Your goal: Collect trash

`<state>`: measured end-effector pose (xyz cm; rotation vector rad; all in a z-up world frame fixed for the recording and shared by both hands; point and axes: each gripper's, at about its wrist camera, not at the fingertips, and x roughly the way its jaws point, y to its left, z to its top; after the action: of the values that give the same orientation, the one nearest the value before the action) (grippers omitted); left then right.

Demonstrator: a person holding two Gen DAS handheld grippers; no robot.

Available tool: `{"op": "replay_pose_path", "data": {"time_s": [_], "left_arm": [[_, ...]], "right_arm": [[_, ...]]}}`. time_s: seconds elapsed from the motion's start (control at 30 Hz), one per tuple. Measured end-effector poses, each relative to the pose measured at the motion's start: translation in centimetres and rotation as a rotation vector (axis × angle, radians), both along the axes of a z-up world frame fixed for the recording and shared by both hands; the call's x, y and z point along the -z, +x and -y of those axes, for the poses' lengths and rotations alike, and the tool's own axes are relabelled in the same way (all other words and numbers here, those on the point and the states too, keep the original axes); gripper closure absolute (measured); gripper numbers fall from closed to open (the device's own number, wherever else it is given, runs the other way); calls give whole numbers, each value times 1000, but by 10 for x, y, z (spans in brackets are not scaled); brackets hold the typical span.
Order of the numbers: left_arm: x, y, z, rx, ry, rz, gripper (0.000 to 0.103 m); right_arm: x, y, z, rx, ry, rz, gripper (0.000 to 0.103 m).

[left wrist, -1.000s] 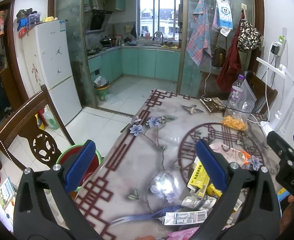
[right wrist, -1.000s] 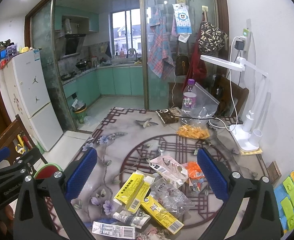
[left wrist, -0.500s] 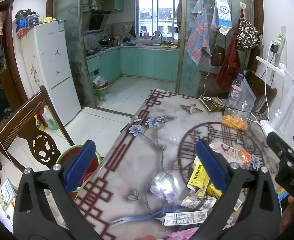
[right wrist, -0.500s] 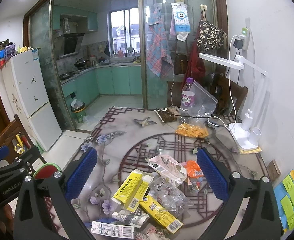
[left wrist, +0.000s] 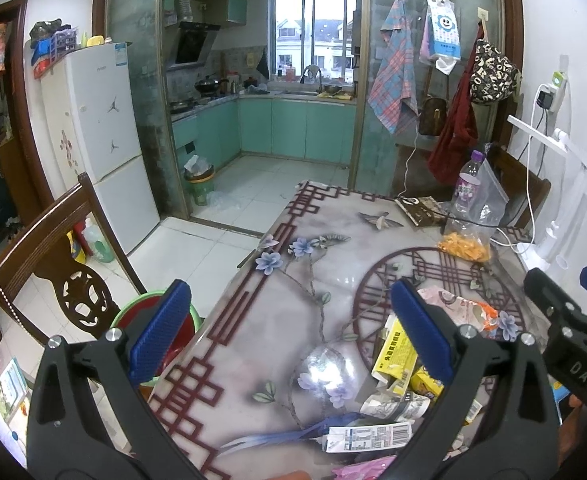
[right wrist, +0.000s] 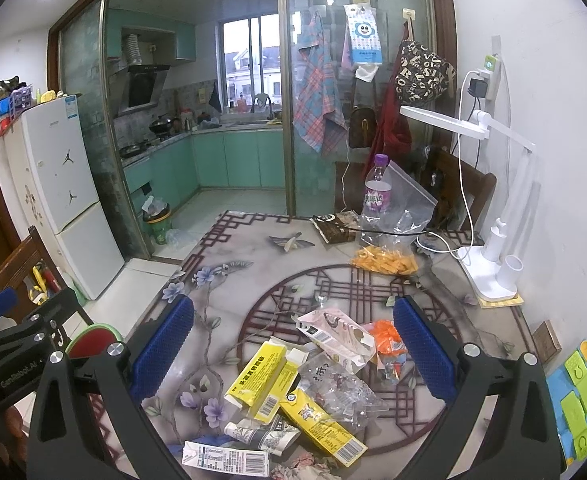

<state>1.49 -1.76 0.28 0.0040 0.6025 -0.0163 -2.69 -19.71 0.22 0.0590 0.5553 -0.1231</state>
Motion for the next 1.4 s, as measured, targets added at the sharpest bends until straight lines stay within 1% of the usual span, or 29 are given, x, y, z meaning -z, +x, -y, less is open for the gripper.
{"op": "replay_pose_path", "data": {"time_s": [0.07,0.13,0.2,0.33,0.43,0.47,0.53,0.63,0.7,0.73,0.77,0.83,0.87,0.9,0.93,0.97,1.03,1.07,1.13,1.17,1.2,1.27,1.3,1.33,1.4], "left_arm": [[0,0,-1,1,-8,-2,5],[0,1,-3,4,-43,-15,5],[0,2,-4,-2,-59,-20,5],[4,1,-3,-13,-44,-29,5],[7,0,-4,-7,-75,-48,5],[9,1,-4,-24,-70,-61,5],[15,4,-6,-68,-36,-99,5],[31,4,-15,-71,-19,-138,5],[43,4,-18,-70,21,-166,5],[53,5,-20,-76,60,-184,5],[62,5,-22,-78,83,-206,5],[77,5,-26,-70,92,-244,5],[85,4,-27,-53,94,-261,5],[90,4,-27,-37,89,-265,5],[98,1,-27,-3,72,-255,5],[102,-1,-27,13,63,-238,5],[109,-5,-23,27,64,-221,5],[113,-4,-21,45,59,-231,5],[122,-1,-14,126,38,-288,5],[126,0,-10,191,17,-304,5],[130,-1,-4,265,13,-315,5],[135,-4,8,329,77,-314,5],[139,-6,17,383,124,-315,5],[143,-7,21,415,144,-317,5],[153,-7,31,491,170,-347,5]], "right_arm": [[0,0,0,0,1,0,7],[-1,0,0,0,1,-1,7],[0,0,0,2,1,-3,7],[3,-1,-1,5,-1,-8,7],[5,-1,-2,-5,-13,-14,7],[5,0,-1,-12,-28,-20,7],[8,2,3,-23,-49,-39,7],[24,5,15,-66,-61,-103,7],[43,3,22,-101,-53,-171,7],[58,1,27,-117,-36,-222,7],[70,-2,30,-126,-21,-258,7],[98,-7,38,-142,23,-343,7],[115,-8,42,-144,42,-392,8],[129,-7,44,-142,54,-431,12],[138,-6,45,-140,57,-451,16],[149,-3,46,-136,55,-471,17],[164,6,44,-141,23,-503,21],[172,13,42,-156,-6,-531,23],[187,24,43,-177,-19,-593,32],[196,30,45,-187,-13,-626,33],[203,34,47,-197,-12,-654,34],[215,40,44,-221,-40,-700,36],[220,41,43,-232,-52,-711,42],[223,41,45,-232,-55,-710,55],[223,40,49,-246,-18,-703,66]]}}
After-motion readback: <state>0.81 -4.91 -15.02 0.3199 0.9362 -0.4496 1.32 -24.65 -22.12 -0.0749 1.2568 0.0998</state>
